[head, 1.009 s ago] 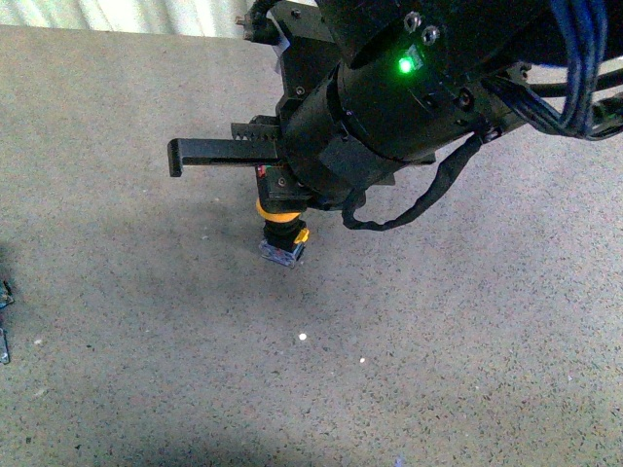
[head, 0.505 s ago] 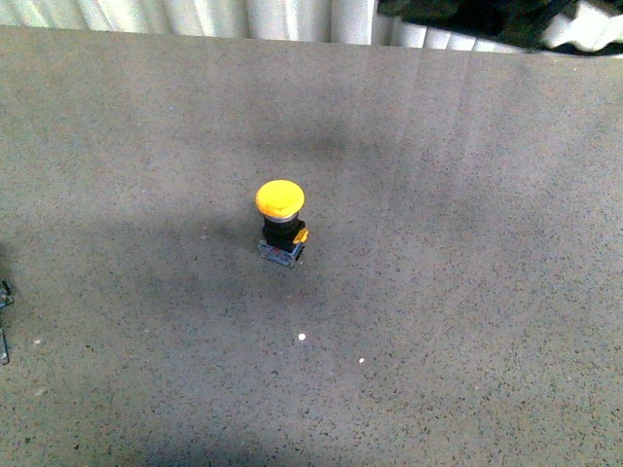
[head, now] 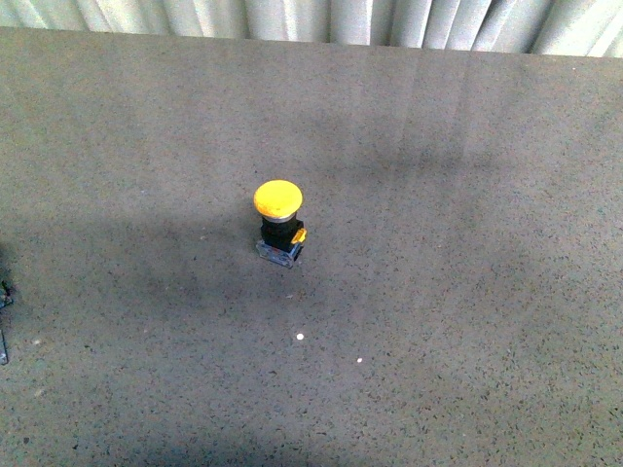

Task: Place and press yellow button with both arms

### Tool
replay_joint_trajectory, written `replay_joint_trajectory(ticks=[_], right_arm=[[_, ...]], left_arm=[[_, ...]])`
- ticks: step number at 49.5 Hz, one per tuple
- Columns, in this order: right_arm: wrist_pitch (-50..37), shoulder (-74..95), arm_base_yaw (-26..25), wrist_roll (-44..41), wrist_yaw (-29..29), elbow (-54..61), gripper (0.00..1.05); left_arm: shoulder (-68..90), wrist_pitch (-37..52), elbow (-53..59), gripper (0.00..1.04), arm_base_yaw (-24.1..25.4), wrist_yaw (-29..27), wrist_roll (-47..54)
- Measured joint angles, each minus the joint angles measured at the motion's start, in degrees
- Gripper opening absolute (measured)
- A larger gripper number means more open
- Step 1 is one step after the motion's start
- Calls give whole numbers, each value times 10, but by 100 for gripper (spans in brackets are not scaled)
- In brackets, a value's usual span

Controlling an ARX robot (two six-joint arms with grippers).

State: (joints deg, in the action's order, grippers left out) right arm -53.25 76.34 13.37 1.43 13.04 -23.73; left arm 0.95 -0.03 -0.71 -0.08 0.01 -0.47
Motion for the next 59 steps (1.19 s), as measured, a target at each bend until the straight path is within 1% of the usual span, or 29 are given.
replay_joint_trajectory(ticks=[11, 17, 29, 30, 31, 34, 36, 52, 59], right_arm=[[3, -88, -40, -9, -43, 97, 1], [24, -150, -64, -11, -61, 139, 1], [65, -230, -84, -11, -82, 178, 1], [73, -242, -90, -11, -92, 182, 1], [81, -253, -103, -11, -116, 187, 1], [57, -259, -125, -11, -126, 206, 1], [63, -268, -131, -11, -125, 216, 1], [211, -435, -132, -11, -129, 227, 1], [263, -490, -132, -11, -129, 227, 1]], left_arm=[[0, 0, 0, 1, 0, 0, 0], [0, 0, 0, 1, 0, 0, 0], [0, 0, 0, 1, 0, 0, 0], [0, 0, 0, 1, 0, 0, 0], [0, 0, 0, 1, 0, 0, 0], [0, 0, 0, 1, 0, 0, 0], [0, 0, 0, 1, 0, 0, 0], [0, 0, 0, 1, 0, 0, 0], [0, 0, 0, 1, 0, 0, 0]])
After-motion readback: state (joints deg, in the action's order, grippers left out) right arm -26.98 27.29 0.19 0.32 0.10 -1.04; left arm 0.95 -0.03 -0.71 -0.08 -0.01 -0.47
